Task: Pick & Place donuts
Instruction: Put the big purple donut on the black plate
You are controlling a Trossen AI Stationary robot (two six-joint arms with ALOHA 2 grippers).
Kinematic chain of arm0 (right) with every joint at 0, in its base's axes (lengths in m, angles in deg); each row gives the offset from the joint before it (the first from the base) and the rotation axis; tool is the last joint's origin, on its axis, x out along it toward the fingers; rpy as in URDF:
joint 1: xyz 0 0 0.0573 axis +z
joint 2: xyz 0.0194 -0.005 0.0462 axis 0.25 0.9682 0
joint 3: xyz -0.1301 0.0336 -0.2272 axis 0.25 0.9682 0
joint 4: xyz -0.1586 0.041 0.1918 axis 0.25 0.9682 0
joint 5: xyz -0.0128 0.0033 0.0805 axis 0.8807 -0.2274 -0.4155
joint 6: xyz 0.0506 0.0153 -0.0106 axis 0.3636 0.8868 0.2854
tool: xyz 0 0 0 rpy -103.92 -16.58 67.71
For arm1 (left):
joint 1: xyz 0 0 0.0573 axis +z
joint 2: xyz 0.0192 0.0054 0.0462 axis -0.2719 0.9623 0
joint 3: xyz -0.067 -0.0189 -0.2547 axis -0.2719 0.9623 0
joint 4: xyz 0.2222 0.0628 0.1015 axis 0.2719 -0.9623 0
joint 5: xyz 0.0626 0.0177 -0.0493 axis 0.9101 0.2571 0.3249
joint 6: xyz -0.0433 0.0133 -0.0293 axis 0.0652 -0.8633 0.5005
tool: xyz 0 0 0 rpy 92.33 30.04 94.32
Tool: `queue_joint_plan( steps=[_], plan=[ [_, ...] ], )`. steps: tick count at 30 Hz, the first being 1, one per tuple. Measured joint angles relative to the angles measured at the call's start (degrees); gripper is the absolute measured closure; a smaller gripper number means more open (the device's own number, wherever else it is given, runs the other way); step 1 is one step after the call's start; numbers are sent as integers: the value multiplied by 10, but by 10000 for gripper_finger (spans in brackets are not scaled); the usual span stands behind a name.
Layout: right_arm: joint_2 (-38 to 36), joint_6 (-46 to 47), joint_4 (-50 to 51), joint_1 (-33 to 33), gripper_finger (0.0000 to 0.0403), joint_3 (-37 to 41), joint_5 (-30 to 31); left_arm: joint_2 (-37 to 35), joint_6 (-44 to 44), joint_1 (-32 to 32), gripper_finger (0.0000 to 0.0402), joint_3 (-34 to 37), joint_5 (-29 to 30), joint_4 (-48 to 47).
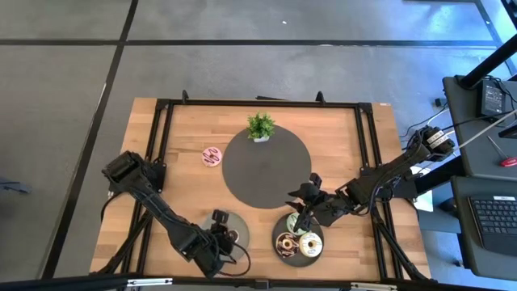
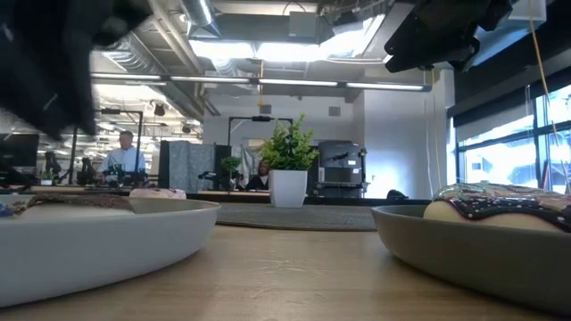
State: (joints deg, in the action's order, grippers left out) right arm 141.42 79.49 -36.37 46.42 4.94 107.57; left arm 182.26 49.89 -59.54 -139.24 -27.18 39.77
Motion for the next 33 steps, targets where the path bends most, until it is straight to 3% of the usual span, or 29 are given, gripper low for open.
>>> queue_joint_plan(
  steps=[4, 7, 14, 22, 29, 33],
  plan=[
    [0, 0, 0, 0, 258, 0, 0, -49, 48, 0, 320, 8, 89, -39],
    [0, 0, 0, 0, 258, 0, 0, -103, 85, 8, 314, 35, 120, -37],
    [0, -23, 0, 0, 258, 0, 0, -241, 122, 79, 298, 157, 105, 1],
    [0, -31, 2, -1, 258, 0, 5, -392, 194, 228, 275, 319, 81, 8],
    [0, -46, 4, -10, 258, 0, 6, -432, 215, 336, 268, 394, 84, 7],
    [0, -71, 4, -22, 258, 0, 6, -423, 190, 385, 271, 398, 24, 18]
  ],
)
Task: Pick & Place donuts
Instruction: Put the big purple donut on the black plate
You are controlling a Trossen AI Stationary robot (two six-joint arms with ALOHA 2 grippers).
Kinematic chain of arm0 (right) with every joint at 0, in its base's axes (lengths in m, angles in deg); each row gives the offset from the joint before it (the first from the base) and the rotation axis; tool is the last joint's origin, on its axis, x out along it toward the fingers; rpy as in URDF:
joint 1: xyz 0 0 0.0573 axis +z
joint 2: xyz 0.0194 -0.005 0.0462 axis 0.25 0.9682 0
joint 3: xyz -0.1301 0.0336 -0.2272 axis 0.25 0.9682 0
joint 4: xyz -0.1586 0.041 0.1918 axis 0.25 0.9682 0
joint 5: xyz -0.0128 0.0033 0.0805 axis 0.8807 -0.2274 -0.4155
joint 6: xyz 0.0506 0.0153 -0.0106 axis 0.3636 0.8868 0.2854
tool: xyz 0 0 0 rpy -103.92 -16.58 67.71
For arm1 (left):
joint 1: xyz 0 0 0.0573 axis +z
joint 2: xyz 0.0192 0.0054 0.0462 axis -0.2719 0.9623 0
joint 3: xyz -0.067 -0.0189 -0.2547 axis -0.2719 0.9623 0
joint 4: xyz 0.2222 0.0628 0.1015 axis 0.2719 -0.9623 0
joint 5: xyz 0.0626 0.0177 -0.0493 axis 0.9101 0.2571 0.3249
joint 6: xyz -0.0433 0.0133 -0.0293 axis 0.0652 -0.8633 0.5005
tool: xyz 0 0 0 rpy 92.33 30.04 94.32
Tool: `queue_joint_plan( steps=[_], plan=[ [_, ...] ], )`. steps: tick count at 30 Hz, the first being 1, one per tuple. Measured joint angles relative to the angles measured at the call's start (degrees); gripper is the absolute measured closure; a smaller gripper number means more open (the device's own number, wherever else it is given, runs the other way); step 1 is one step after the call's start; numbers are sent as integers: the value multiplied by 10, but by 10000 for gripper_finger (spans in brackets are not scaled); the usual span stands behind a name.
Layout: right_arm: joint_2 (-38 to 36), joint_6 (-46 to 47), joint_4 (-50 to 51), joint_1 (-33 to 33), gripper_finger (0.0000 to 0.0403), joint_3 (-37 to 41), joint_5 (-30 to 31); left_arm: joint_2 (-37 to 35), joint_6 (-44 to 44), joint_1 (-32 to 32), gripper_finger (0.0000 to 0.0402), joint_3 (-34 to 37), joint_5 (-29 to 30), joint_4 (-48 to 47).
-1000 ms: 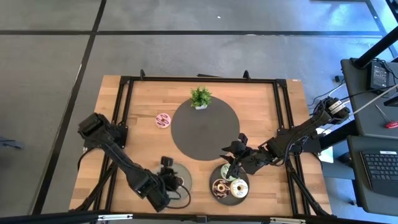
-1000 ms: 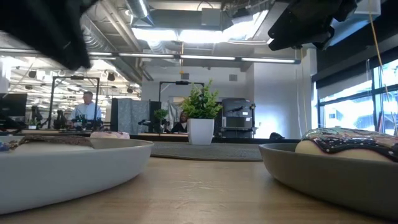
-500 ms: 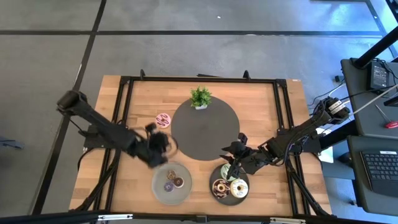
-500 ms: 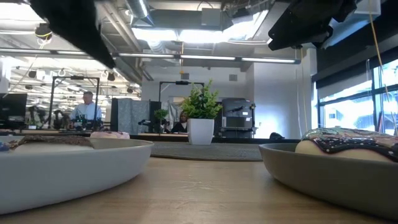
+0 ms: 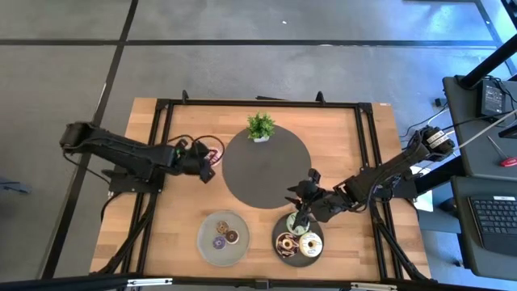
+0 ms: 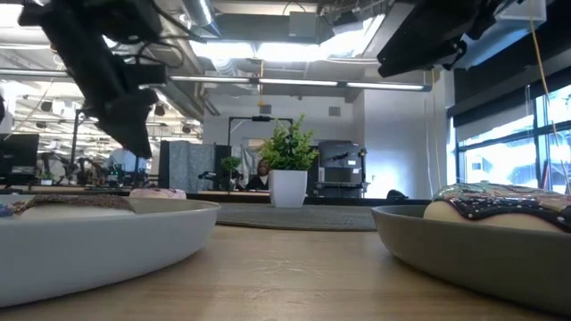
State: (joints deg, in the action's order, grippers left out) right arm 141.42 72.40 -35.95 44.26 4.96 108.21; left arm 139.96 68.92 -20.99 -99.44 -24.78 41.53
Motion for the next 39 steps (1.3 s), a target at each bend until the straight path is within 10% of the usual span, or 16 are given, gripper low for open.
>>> queue_joint_plan(
  steps=[10, 20, 31, 39],
  plan=[
    [0, -5, 5, -23, 258, 0, -1, 80, -211, 75, 272, 0, -95, 97],
    [0, -5, 9, -23, 258, 0, -1, 173, -233, 112, 272, -3, -104, 115],
    [0, -3, 13, -23, 258, 0, -1, 149, -306, 101, 387, -7, -143, 105],
    [0, 0, 13, -23, 258, 0, -7, 116, -330, 44, 395, -95, -172, 80]
  ],
)
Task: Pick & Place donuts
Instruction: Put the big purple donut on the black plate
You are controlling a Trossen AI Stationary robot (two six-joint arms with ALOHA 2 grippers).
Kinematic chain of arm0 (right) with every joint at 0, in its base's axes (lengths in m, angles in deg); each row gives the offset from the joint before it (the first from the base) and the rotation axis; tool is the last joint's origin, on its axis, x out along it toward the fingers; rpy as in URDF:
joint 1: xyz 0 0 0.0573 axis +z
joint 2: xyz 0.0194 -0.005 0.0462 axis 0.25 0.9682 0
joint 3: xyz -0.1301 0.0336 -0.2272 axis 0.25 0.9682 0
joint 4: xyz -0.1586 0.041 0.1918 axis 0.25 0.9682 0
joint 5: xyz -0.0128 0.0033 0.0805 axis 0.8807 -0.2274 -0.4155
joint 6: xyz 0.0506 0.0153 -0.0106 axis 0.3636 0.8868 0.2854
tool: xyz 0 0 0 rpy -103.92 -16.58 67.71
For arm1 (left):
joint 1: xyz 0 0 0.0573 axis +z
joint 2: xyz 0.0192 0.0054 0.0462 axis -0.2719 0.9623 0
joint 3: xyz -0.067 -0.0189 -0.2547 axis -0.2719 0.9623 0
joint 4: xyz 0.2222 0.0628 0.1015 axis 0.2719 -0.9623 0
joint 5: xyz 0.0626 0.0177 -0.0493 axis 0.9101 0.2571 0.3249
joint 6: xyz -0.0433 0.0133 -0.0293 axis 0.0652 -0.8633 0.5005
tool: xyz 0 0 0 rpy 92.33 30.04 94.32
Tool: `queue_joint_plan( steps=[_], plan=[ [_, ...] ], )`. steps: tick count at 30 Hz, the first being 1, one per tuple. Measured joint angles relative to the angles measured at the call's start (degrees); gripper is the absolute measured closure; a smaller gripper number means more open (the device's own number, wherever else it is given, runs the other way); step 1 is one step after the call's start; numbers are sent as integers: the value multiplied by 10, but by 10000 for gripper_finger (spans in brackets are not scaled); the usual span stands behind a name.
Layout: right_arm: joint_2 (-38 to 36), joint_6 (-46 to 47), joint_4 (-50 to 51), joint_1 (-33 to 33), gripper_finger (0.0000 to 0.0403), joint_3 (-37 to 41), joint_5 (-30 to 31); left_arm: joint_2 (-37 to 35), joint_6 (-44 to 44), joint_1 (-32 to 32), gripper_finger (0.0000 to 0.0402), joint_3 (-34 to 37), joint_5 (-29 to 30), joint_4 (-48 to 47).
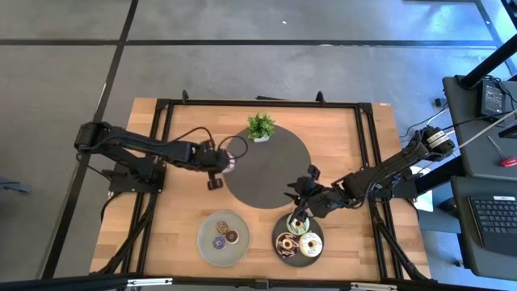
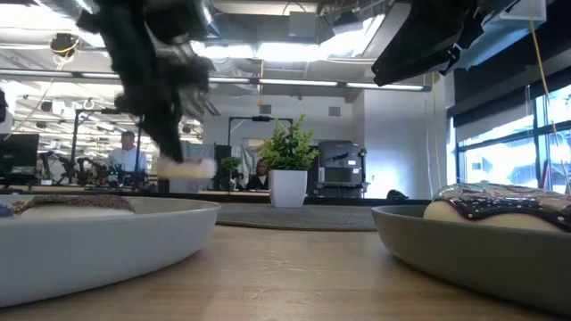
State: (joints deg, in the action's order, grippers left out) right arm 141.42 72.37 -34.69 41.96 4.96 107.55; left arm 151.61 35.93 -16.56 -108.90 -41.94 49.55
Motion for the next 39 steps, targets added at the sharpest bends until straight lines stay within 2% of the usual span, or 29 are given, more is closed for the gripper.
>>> queue_joint_plan(
  steps=[6, 9, 14, 17, 22, 26, 33, 39],
  plan=[
    [0, 13, -7, -5, 258, 0, 1, 19, -4, -101, 397, -39, 9, 63],
    [4, 30, -30, -11, 258, 0, 5, 47, -7, -153, 397, -60, 37, 102],
    [41, -5, -105, -18, 258, 0, 1, 117, -24, -209, 397, -118, 86, 136],
    [69, -29, -161, -24, 258, 0, -14, 169, -21, -222, 397, -162, 113, 137],
    [82, -47, -186, -36, 255, 0, -54, 242, -18, -233, 397, -224, 129, 132],
    [86, -47, -184, -40, 226, 0, -57, 279, -18, -240, 397, -260, 130, 135],
    [107, -56, -192, -41, 146, 0, -56, 293, -5, -242, 397, -278, 146, 136],
    [108, -79, -195, -41, 128, 0, -75, 290, 9, -241, 397, -278, 148, 133]
  ],
)
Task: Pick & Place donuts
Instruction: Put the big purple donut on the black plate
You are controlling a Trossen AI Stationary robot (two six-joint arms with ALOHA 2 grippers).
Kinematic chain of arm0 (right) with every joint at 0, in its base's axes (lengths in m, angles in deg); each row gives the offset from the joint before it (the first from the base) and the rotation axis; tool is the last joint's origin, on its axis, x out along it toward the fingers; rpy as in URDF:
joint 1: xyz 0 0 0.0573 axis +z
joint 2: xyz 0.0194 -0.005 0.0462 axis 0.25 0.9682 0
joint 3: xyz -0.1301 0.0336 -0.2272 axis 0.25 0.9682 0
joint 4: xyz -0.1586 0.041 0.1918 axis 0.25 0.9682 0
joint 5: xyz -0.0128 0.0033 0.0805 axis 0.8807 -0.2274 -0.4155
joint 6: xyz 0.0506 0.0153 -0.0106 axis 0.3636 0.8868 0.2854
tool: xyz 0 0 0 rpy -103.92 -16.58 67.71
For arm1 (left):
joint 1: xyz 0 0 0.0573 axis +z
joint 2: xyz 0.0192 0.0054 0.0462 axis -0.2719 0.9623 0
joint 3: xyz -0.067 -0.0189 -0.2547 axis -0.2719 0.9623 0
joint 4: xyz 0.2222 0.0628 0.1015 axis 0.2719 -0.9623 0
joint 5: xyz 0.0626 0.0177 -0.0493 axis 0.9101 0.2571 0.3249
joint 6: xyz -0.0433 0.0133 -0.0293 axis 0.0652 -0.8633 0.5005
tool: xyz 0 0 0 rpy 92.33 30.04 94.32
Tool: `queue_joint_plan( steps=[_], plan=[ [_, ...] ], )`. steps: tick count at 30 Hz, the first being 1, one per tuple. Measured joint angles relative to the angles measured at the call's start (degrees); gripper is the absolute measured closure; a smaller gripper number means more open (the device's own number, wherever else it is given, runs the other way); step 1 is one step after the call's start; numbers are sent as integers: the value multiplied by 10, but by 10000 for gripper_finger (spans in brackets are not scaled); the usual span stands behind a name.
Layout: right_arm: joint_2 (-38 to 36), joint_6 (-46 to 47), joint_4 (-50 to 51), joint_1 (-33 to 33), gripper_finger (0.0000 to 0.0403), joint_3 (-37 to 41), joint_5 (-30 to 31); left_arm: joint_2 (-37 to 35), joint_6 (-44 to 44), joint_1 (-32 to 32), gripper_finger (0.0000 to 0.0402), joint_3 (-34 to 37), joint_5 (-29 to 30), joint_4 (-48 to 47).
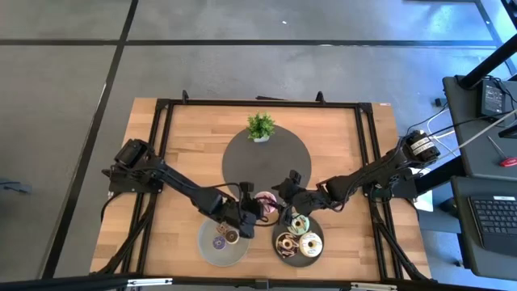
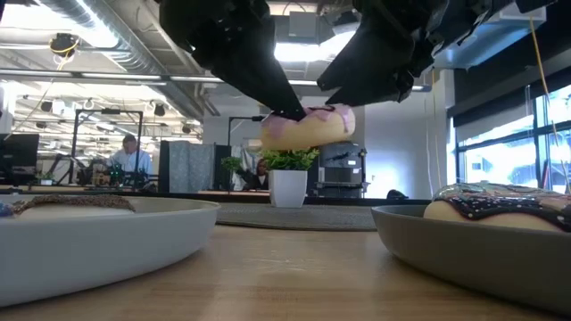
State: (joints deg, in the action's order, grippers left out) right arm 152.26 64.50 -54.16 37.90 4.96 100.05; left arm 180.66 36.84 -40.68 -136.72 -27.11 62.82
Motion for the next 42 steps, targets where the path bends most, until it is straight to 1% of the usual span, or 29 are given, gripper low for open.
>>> queue_joint_plan(
  steps=[5, 8, 19, 30, 33, 37, 42],
  plan=[
    [6, 1, 0, 0, 127, 0, -1, 0, -2, 0, 397, 0, 6, 0],
    [8, 2, -7, 0, 133, 0, -1, 0, -2, 0, 397, 0, 11, 0],
    [9, -13, -7, 0, 192, 0, -1, 0, -12, 0, 397, 0, 12, 5],
    [9, -10, -6, 0, 222, 0, 0, -1, -42, -1, 397, -31, 11, -2],
    [9, 2, -4, 0, 243, 0, 0, -1, -43, -1, 397, -31, 11, -3],
    [9, 4, -2, 0, 286, 0, 0, -1, -42, -2, 396, -31, 12, -2],
    [9, 3, -2, 0, 342, 0, 0, -1, -43, -2, 376, -31, 11, 0]
  ],
)
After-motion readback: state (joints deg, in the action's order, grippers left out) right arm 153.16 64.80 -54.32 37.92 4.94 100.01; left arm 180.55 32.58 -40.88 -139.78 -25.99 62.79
